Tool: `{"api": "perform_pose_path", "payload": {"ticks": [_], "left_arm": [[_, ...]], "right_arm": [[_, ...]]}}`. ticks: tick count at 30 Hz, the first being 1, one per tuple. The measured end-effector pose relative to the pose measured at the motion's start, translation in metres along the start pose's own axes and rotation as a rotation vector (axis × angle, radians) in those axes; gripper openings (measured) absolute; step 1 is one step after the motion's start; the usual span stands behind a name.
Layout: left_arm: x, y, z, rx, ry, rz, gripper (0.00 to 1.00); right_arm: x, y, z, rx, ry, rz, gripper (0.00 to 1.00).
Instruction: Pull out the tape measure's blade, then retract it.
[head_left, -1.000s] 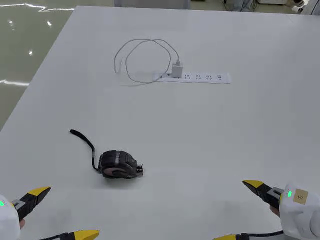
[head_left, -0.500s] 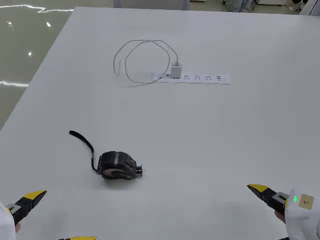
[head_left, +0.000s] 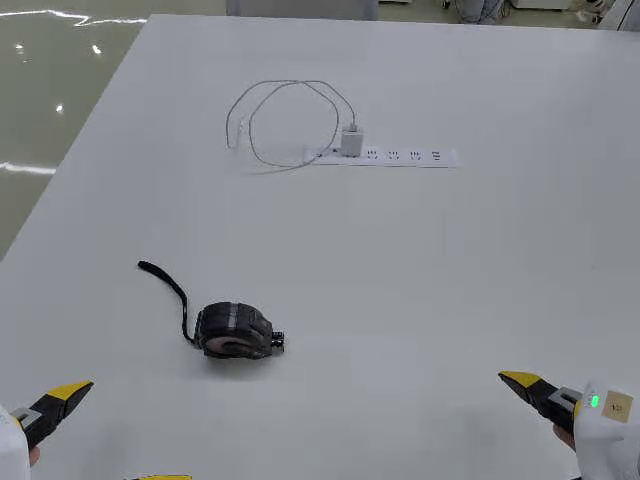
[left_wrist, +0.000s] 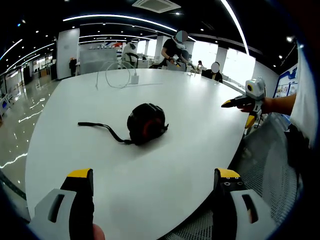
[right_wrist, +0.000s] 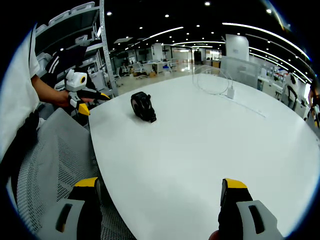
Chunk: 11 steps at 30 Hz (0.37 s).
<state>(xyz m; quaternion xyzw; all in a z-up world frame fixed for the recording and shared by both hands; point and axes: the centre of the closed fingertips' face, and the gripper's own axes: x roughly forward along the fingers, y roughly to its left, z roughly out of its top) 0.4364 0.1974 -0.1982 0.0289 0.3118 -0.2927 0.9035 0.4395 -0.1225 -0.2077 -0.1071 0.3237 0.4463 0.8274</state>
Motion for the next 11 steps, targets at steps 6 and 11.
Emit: {"api": "perform_pose_path", "payload": {"ticks": [6,11], "left_arm": [[-0.0004,0.0002,-0.0001,-0.007,-0.001,0.002,0.99],[0.0000,-0.0002,-0.0006,-0.006,0.000,0.000,0.99]], "right_arm": [[0.0000,-0.0006,-0.0012,0.002,0.000,-0.003,0.99],[-0.0005,-0.0007,-0.0016,0.004,0.000,-0.006,0.99]]}}
